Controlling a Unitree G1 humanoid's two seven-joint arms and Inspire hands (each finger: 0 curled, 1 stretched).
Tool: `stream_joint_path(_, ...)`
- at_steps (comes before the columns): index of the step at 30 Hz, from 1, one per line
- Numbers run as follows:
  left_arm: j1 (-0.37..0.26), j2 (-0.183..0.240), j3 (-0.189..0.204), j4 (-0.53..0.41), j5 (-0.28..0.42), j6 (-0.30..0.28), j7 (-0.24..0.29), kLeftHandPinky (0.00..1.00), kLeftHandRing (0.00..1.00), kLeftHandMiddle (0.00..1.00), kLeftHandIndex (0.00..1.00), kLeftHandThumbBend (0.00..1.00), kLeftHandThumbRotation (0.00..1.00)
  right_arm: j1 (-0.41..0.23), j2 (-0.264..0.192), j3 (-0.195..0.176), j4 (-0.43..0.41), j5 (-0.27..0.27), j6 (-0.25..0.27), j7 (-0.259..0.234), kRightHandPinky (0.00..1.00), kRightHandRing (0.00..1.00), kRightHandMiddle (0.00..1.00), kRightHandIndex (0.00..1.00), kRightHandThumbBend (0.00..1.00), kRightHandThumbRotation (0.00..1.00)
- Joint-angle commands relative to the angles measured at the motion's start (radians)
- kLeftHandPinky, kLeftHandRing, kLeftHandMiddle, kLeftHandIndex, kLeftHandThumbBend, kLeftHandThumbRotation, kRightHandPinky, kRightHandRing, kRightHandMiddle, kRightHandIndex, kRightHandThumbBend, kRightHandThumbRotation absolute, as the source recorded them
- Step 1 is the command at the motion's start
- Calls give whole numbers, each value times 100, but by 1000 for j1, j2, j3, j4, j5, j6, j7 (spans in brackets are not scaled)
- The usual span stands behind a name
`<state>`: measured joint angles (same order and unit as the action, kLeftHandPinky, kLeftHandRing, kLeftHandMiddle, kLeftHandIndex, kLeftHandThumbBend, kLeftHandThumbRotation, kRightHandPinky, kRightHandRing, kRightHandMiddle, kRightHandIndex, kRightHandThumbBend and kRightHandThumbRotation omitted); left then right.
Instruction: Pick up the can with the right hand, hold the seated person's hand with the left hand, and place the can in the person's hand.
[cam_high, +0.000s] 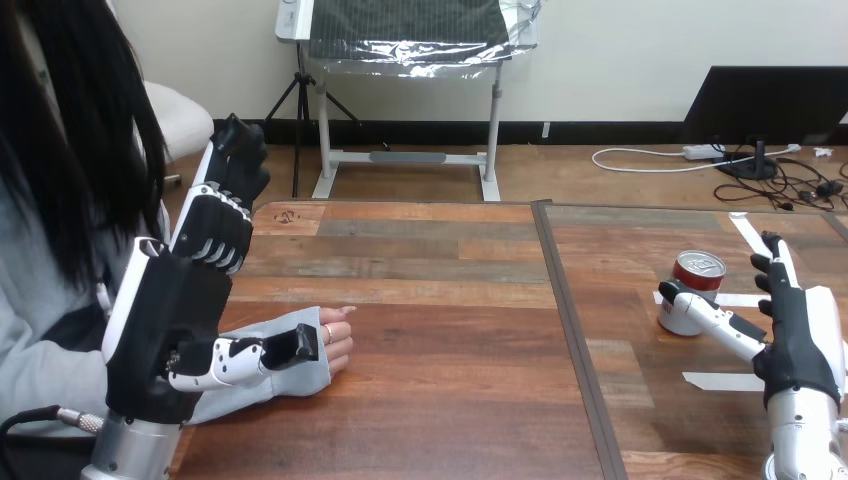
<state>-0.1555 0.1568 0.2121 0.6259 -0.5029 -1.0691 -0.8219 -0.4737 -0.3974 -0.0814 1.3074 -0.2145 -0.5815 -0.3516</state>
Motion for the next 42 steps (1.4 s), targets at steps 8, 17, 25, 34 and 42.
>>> stream_joint_path(8, -15, 12, 2, -58, -26, 5, -2, 98, 100, 100, 99, 100, 38, -111, 7, 5, 0, 0, 73, 4, 84, 89, 92, 98, 100, 55)
stream_joint_path(17, 0, 14, 3, -81, -32, 26, -3, 98, 100, 100, 99, 100, 37, -122, 16, -7, 2, 21, 110, 29, 82, 89, 93, 99, 100, 55)
stream_joint_path(25, 8, 15, 3, -96, -43, 35, -9, 98, 100, 100, 100, 100, 37, -134, 22, -19, 2, 39, 128, 42, 80, 88, 93, 98, 100, 54)
stream_joint_path(34, 12, 19, 5, -105, -43, 38, -6, 98, 100, 100, 99, 100, 36, -148, 22, -26, 4, 44, 140, 58, 82, 90, 94, 98, 100, 53)
stream_joint_path(42, 15, 22, 2, -116, -50, 42, -14, 98, 100, 100, 99, 100, 35, -163, 20, -29, 8, 49, 151, 70, 82, 89, 93, 98, 100, 53)
